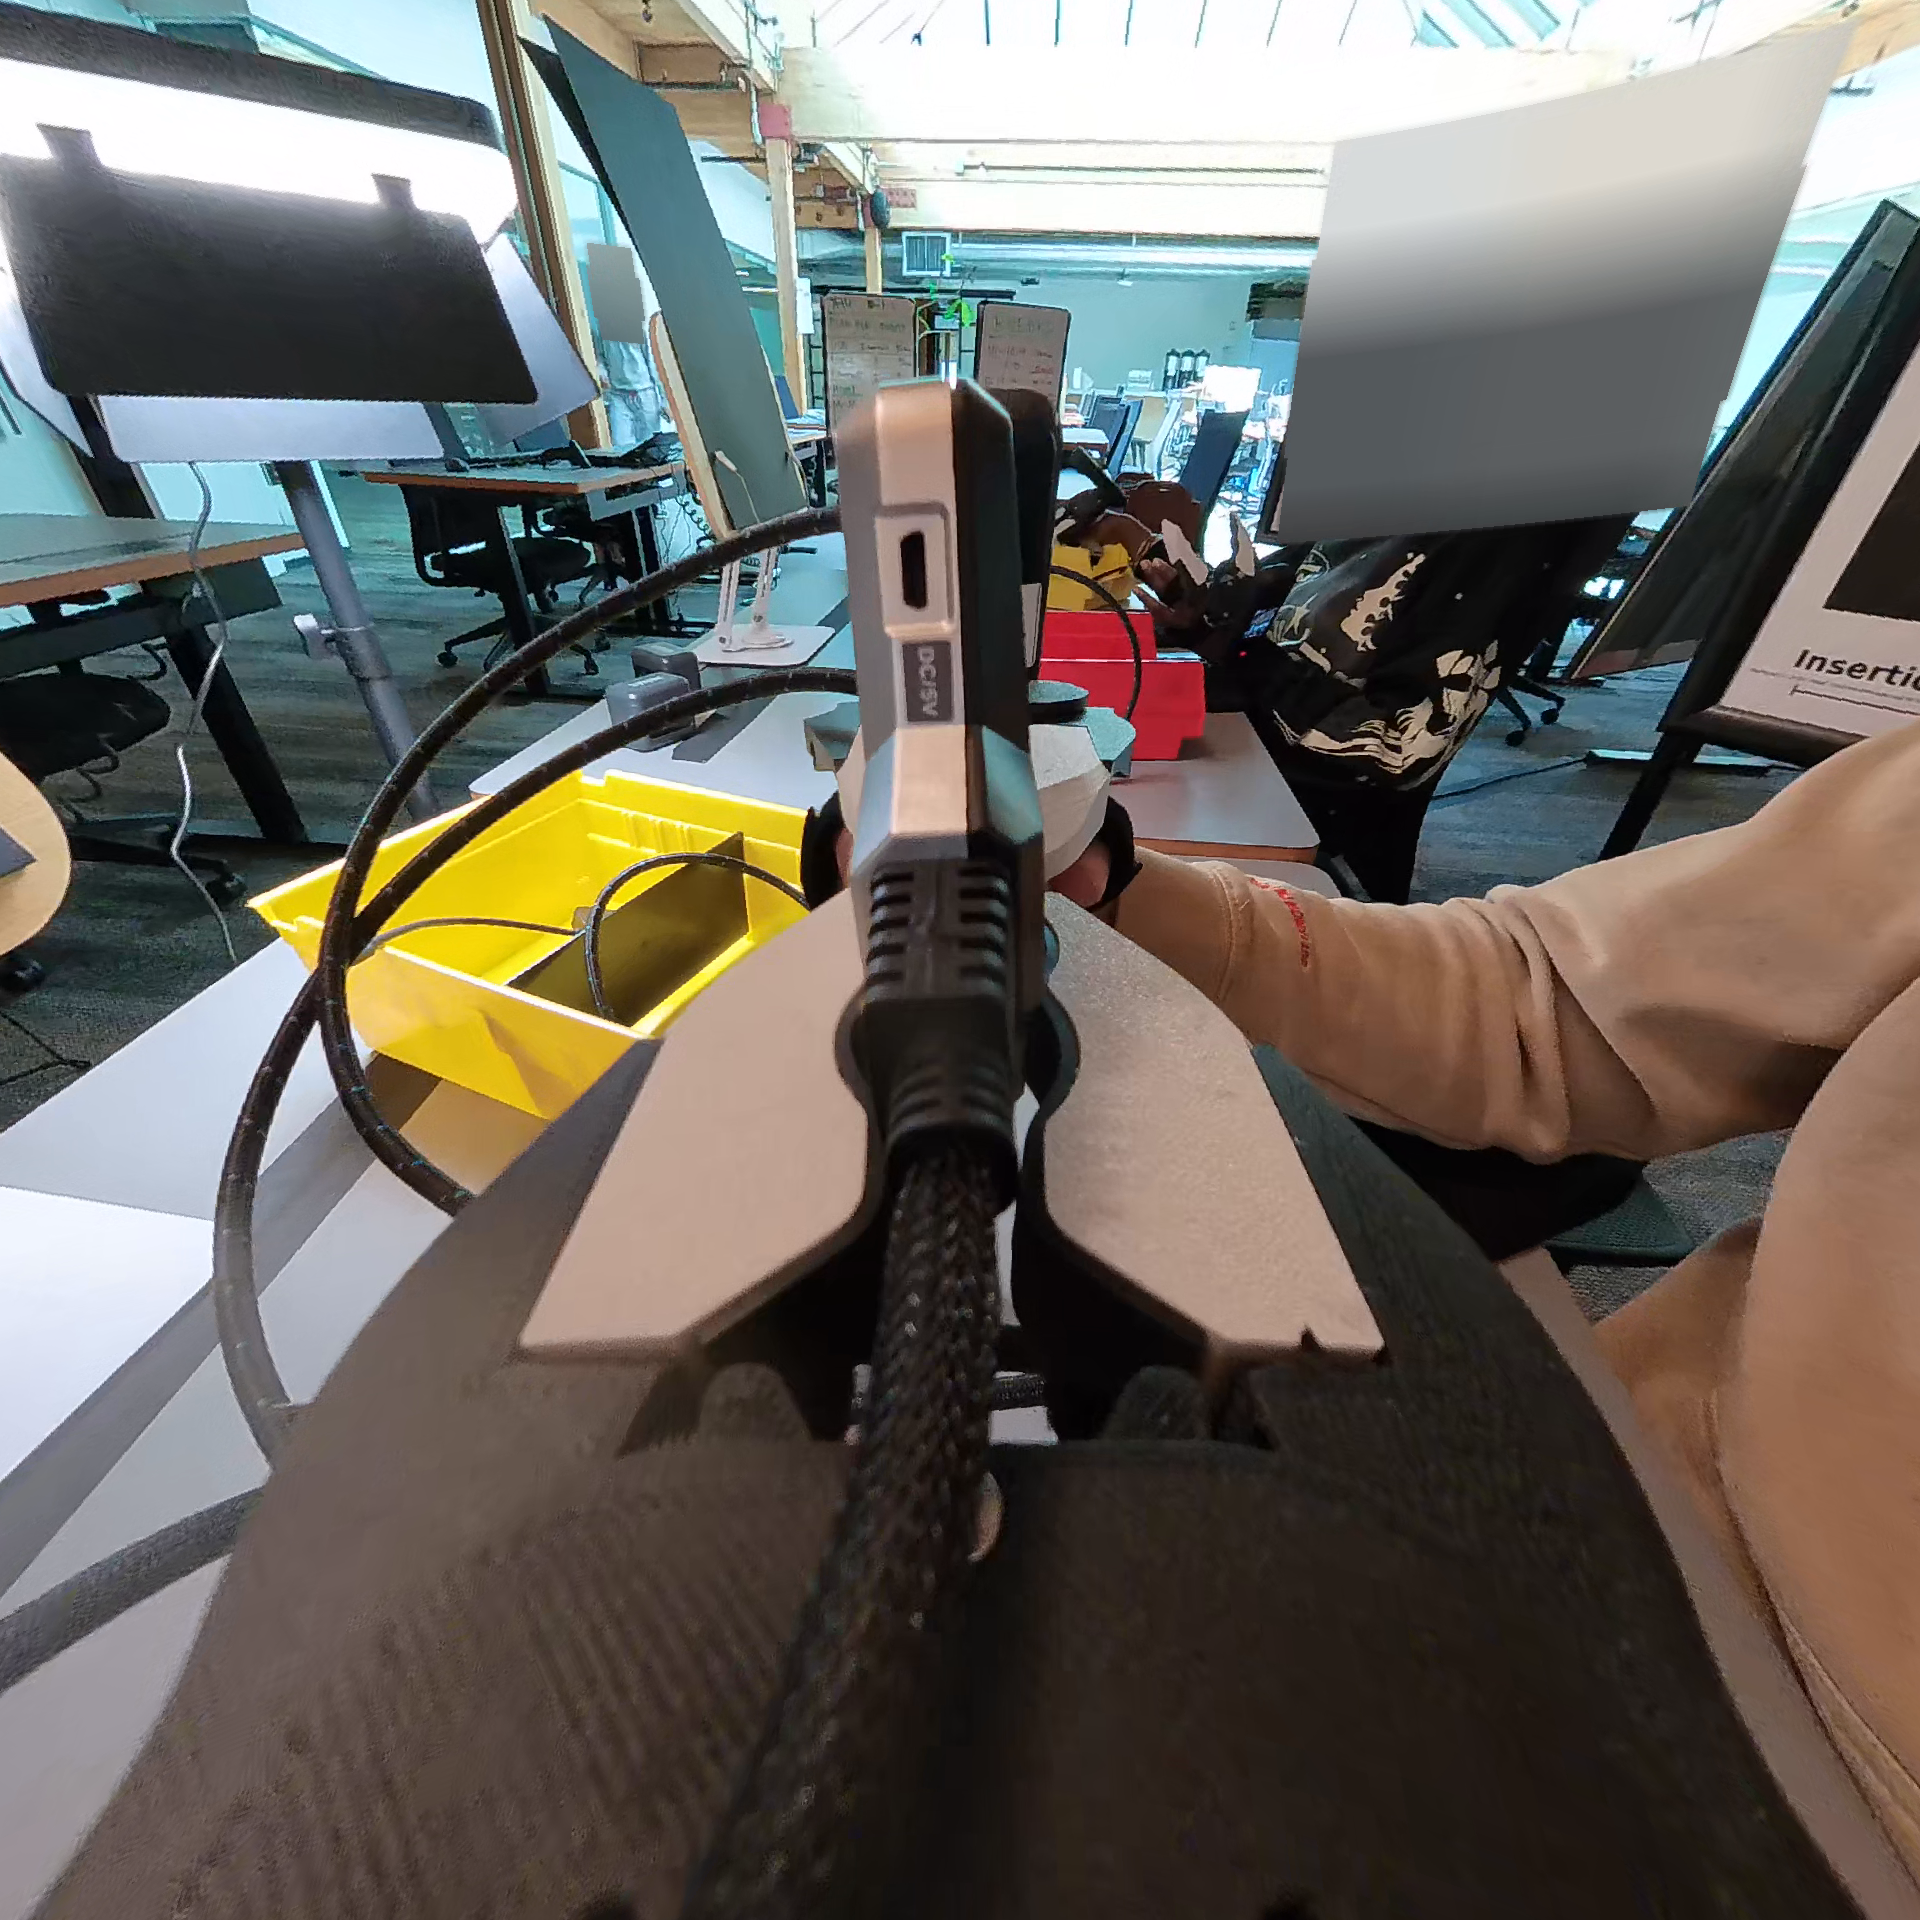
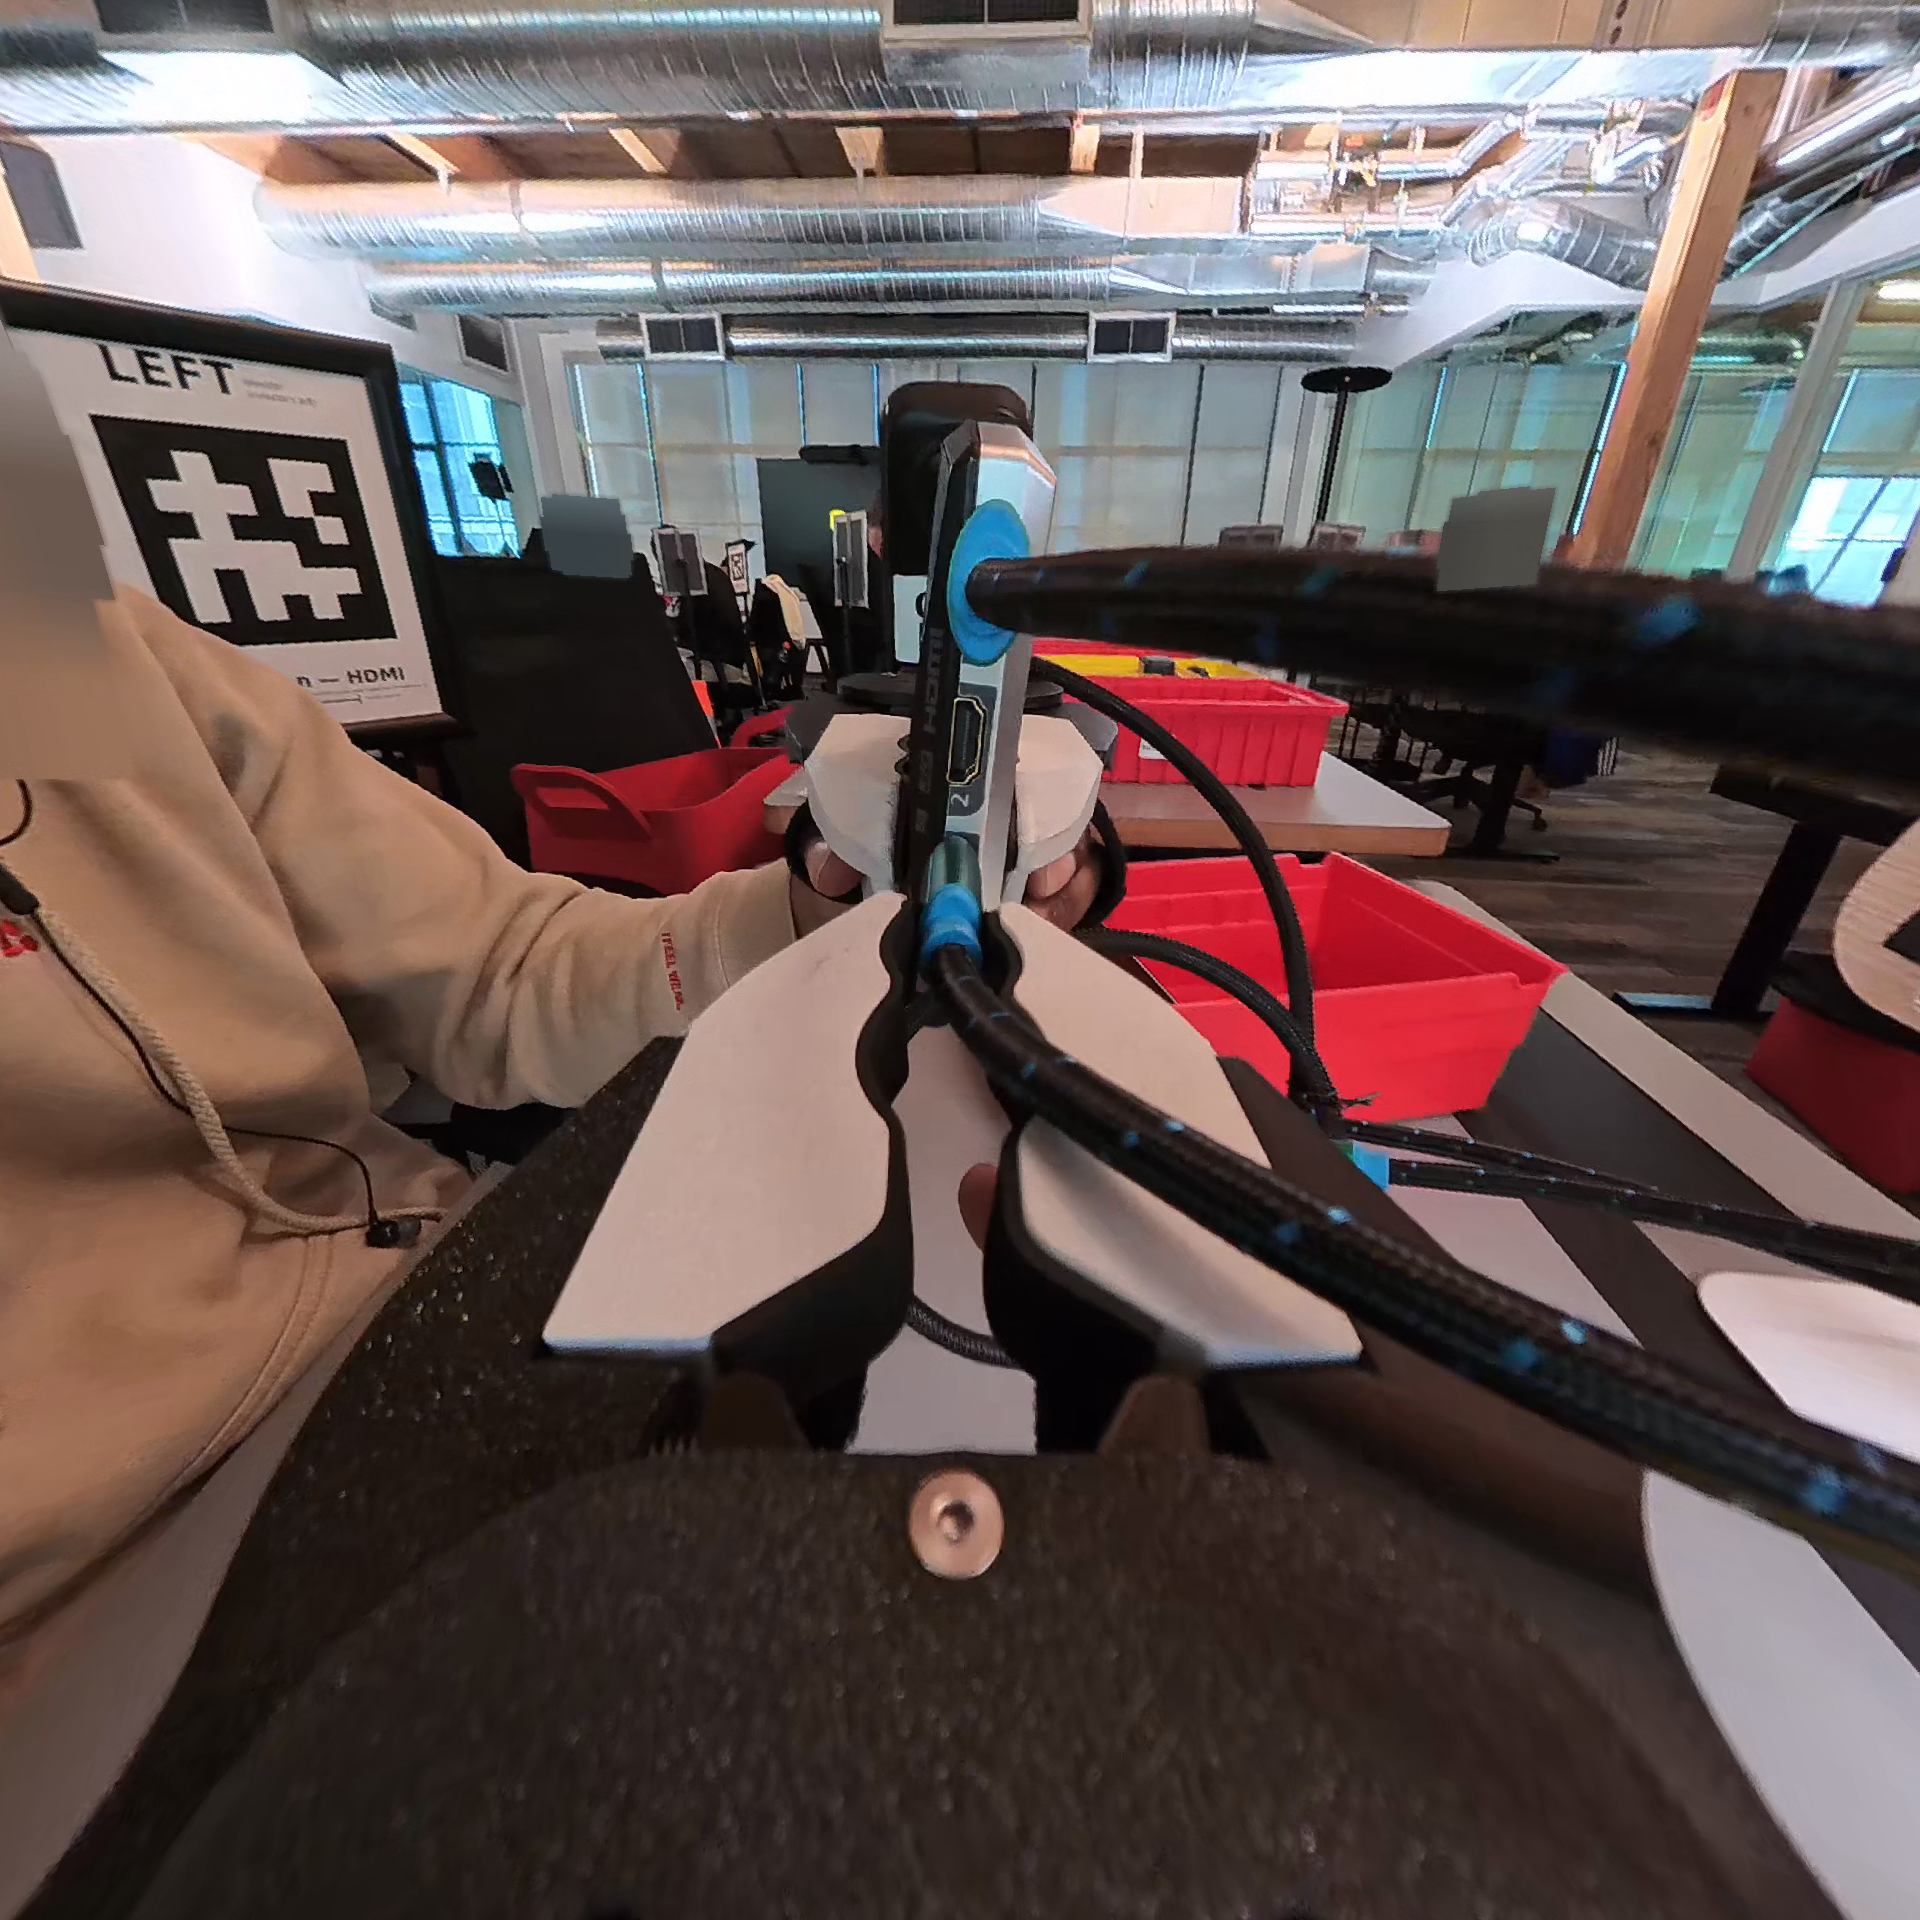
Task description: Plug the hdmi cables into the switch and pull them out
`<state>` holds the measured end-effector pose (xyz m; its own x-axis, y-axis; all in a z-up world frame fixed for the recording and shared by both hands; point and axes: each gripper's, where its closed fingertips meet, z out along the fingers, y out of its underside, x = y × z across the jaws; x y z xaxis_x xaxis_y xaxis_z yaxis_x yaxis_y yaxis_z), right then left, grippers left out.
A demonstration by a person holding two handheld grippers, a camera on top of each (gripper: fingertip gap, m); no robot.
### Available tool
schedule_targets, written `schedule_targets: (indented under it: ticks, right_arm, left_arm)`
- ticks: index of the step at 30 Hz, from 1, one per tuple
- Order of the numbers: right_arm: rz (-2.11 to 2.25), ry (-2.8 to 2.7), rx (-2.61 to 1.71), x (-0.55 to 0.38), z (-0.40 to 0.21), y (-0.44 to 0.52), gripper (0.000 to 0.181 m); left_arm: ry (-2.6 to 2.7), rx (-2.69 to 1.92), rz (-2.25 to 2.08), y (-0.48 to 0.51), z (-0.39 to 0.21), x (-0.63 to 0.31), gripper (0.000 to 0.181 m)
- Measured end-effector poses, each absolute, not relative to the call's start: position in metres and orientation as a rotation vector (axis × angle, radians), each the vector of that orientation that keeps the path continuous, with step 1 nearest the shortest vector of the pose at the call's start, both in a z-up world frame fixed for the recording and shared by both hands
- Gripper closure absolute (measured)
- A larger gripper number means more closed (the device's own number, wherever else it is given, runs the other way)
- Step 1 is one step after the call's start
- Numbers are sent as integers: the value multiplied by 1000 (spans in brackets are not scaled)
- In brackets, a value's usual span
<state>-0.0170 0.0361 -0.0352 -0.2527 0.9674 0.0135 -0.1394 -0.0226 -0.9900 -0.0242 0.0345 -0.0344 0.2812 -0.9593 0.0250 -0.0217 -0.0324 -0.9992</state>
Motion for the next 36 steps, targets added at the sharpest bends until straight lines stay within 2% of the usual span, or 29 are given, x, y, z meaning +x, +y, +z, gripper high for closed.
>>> schedule_targets:
  ticks: [5, 7, 8, 13, 27, 30, 36]
  right_arm:
    - [1484, -1242, -987, -13, -38, 45, 170]
    - [1629, -943, -859, 55, -3, 76, 171]
    - [1516, -961, -883, 72, -4, 78, 170]
    - [1361, -1068, -1027, 43, -4, 78, 170]
    - [1065, -931, -1359, 85, 5, 104, 170]
    - [932, -896, -1555, 87, -24, 128, 170]
    - [224, -1015, -2156, 110, -150, 176, 170]
  left_arm:
    - [923, -1355, -1022, 44, -30, -39, 158]
    - [713, -1259, -1101, 53, 1, -103, 158]
    - [709, -1232, -1075, 49, 7, -122, 158]
    - [910, -1344, -975, 39, -6, -81, 157]
    - [801, -1422, -970, 53, -12, -110, 158]
    - [811, -1443, -973, 53, -16, -109, 158]
    - [858, -1480, -938, 52, -24, -100, 157]
